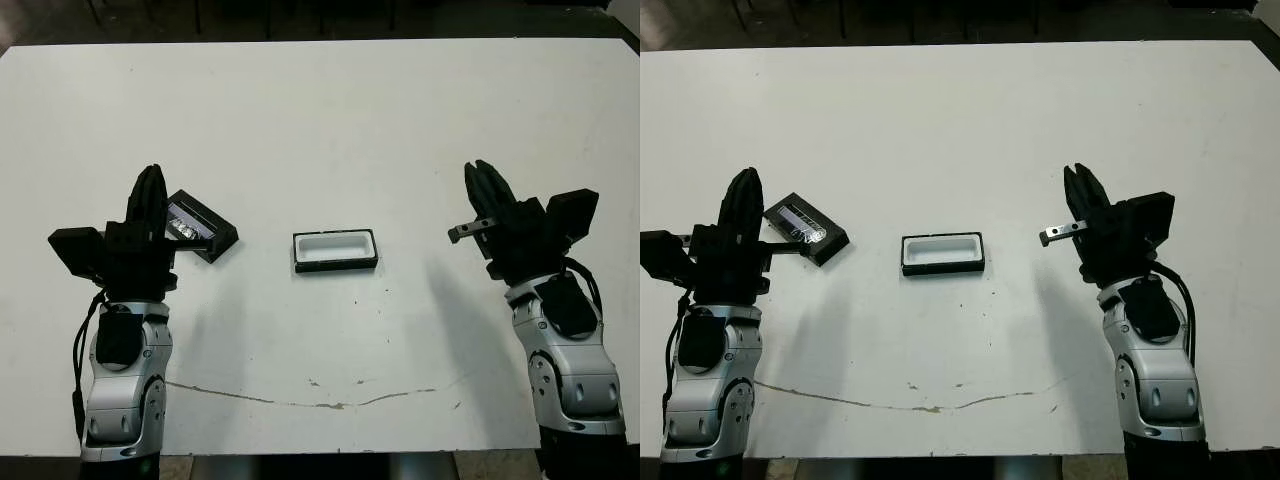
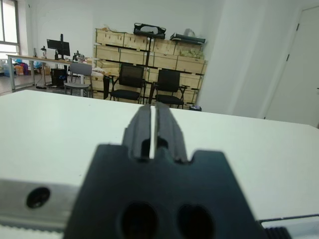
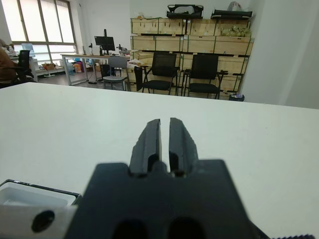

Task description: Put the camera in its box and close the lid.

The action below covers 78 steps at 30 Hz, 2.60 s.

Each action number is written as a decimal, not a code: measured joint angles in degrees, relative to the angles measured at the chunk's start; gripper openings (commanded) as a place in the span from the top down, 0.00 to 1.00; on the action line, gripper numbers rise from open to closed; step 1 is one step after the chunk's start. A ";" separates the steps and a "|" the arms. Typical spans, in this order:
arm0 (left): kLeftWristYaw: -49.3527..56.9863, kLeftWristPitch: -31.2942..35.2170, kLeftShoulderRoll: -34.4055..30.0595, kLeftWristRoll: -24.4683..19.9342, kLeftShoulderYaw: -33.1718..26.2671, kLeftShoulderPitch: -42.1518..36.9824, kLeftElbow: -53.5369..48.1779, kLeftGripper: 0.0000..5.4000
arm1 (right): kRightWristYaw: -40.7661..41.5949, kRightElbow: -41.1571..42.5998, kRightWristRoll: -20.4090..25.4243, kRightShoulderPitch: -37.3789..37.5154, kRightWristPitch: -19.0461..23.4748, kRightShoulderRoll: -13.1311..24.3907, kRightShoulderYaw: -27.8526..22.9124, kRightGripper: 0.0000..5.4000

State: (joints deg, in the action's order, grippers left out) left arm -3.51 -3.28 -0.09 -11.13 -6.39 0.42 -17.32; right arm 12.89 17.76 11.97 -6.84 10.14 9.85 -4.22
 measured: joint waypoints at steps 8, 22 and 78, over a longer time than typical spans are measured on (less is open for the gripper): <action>0.01 0.34 0.00 0.30 0.42 -0.84 1.21 1.00 | 0.16 -2.30 0.11 -0.51 0.08 -0.37 0.34 1.00; -0.03 -0.45 -0.02 0.19 -0.29 -2.29 3.08 1.00 | 12.79 -9.69 4.63 -8.49 -0.23 15.40 -9.01 0.99; -2.25 -2.83 -1.64 0.80 -1.04 -0.82 5.23 1.00 | 59.27 -48.03 3.74 -26.82 11.46 36.86 -1.11 0.00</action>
State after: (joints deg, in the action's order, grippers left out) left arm -5.76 -6.11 -1.73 -10.33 -7.43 -0.40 -12.09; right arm 72.17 -30.27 15.71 -33.66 21.61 46.71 -5.34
